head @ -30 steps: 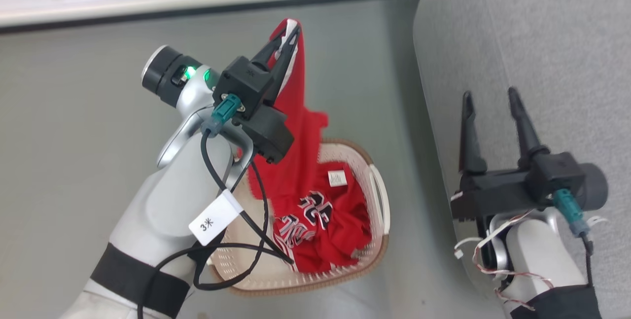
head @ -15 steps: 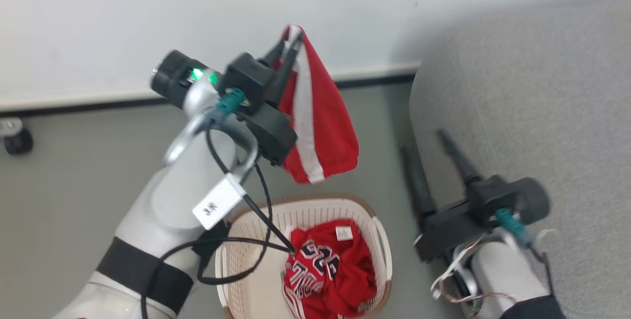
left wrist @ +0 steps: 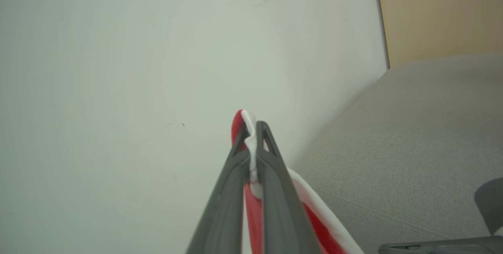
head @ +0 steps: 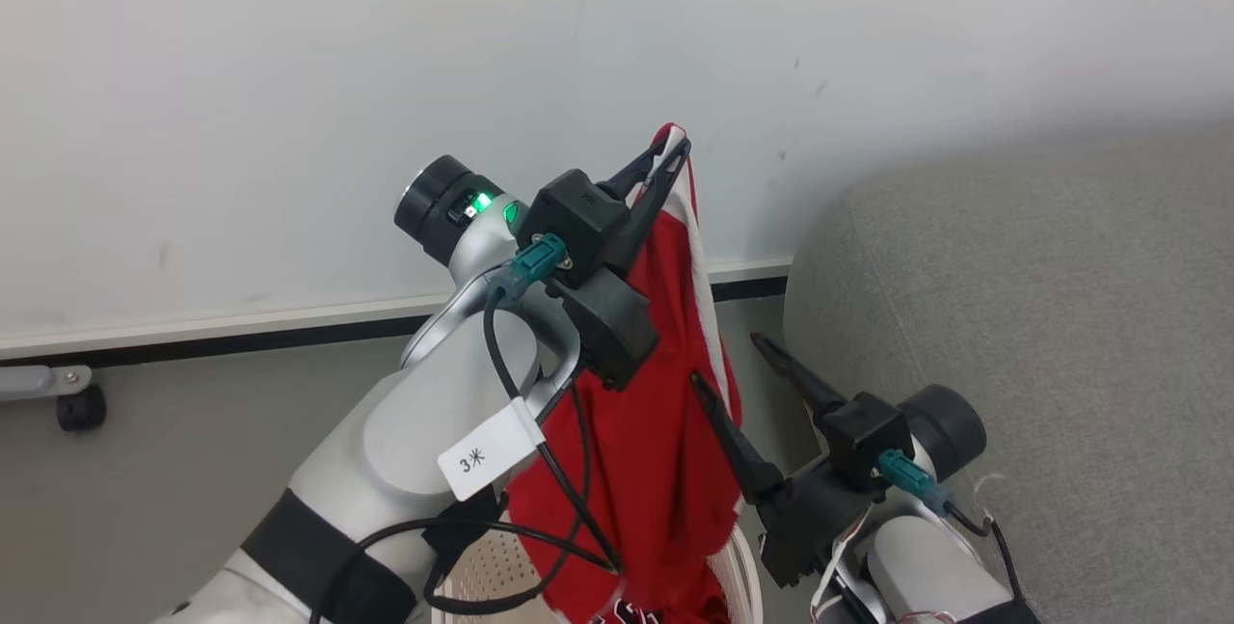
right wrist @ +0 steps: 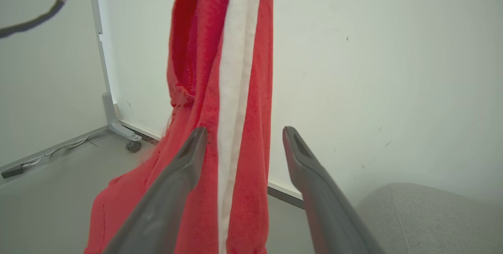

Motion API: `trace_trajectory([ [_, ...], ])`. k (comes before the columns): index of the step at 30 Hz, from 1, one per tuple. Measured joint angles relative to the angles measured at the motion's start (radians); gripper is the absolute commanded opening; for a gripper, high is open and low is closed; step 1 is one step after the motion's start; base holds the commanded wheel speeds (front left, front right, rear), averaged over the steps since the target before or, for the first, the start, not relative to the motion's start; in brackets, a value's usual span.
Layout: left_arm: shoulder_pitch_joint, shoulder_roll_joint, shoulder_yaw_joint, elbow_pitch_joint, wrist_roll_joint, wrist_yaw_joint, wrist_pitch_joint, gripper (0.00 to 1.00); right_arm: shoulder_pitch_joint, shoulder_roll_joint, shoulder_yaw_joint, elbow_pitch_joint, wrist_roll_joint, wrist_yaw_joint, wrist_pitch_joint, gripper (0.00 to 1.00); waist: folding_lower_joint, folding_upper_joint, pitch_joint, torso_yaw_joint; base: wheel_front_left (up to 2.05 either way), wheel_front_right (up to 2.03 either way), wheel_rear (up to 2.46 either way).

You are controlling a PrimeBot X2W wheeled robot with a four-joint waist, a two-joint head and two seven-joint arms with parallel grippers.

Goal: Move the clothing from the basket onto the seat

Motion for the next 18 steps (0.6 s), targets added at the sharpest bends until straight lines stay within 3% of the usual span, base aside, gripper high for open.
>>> trace_trajectory([
  [12, 0.018, 0.002, -0.100, -0.091, -0.114, 0.066, 0.027, 0.00, 0.038, -0.001, 0.044, 0.098, 0.007, 0.012, 0.000, 1.00, 0.0002, 0.0001, -0.060, 0.034, 0.00, 0.00, 0.00],
  [13, 0.018, 0.001, -0.103, -0.100, -0.117, 0.073, 0.031, 0.00, 0.023, -0.001, 0.043, 0.119, 0.007, 0.014, 0.000, 0.77, 0.0002, 0.0001, -0.061, 0.037, 0.00, 0.00, 0.00],
  [15, 0.017, 0.002, -0.112, -0.113, -0.126, 0.081, 0.032, 0.00, -0.014, 0.000, 0.040, 0.152, 0.007, 0.016, 0.000, 0.48, 0.0002, 0.0001, -0.062, 0.042, 0.00, 0.00, 0.00],
  [17, 0.016, 0.002, -0.124, -0.122, -0.137, 0.088, 0.034, 0.00, -0.051, -0.001, 0.038, 0.182, 0.007, 0.016, 0.000, 0.40, 0.0002, 0.0001, -0.061, 0.046, 0.00, 0.00, 0.00],
  [18, 0.015, 0.002, -0.130, -0.126, -0.150, 0.090, 0.035, 0.00, -0.066, -0.001, 0.038, 0.193, 0.008, 0.016, 0.000, 0.31, 0.0003, 0.0002, -0.061, 0.048, 0.00, 0.00, 0.00],
])
